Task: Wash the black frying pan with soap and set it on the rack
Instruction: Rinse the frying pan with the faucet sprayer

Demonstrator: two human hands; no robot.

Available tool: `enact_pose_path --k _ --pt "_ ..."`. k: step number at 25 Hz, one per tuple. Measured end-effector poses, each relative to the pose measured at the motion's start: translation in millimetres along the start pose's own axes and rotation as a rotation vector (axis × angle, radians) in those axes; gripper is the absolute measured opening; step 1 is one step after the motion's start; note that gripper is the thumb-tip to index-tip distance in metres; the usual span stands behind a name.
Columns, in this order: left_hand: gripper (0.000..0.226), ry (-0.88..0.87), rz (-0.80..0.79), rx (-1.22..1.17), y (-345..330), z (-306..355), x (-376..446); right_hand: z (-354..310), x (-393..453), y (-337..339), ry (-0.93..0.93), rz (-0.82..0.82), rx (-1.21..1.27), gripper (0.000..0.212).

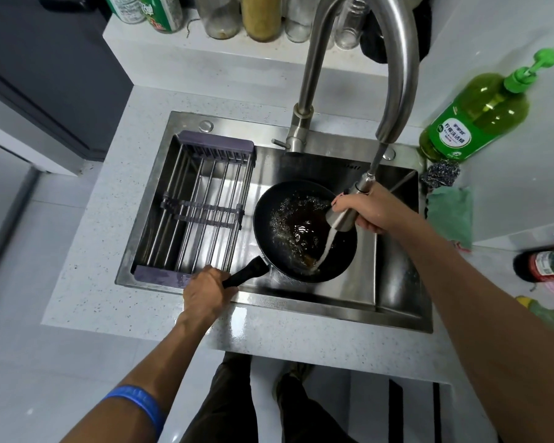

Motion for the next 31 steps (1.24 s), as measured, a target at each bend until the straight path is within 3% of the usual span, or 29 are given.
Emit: enact_pose_path --k 4,8,13,17,21,25,28,31 --pt "0.024 -0.006 -0.009 0.002 0 2 1 -22 -3 -30 0.029 -0.028 0.186 0.031" --pt "0.023 -0.027 0.008 0.006 0 2 0 -37 15 -24 0.046 0.097 0.316 0.032" --pt "0.023 -0.025 0.004 0.012 0 1 1 -39 25 1 0.135 0.229 0.297 0.031" --pt "0.026 -0.02 -0.011 0.013 1 2 0 -29 24 31 0.253 0.319 0.064 0.01" --pt "0.028 -0.009 -0.033 0.007 0 4 0 -18 20 53 0.198 0.344 -0.368 0.026" --pt "0.026 -0.01 -0.027 -0.006 2 2 -1 -4 6 52 0.111 0.255 -0.398 0.03" --pt "0.025 -0.007 -0.017 0.003 6 7 -3 -4 -1 19 0.122 0.107 -0.152 0.037" --pt "0.025 0.013 -0.026 -0.022 6 4 -3 -10 4 5 0.122 0.08 -0.024 0.037"
Point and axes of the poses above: each hand's wrist, its own x-axis towards the middle knuckle, its own y-axis out of the back of the hand, z = x × y, the point moved 7 cm from there along x, towards the middle knuckle, and after that the axes turned 11 degrees about z, right-handed, at the moved point
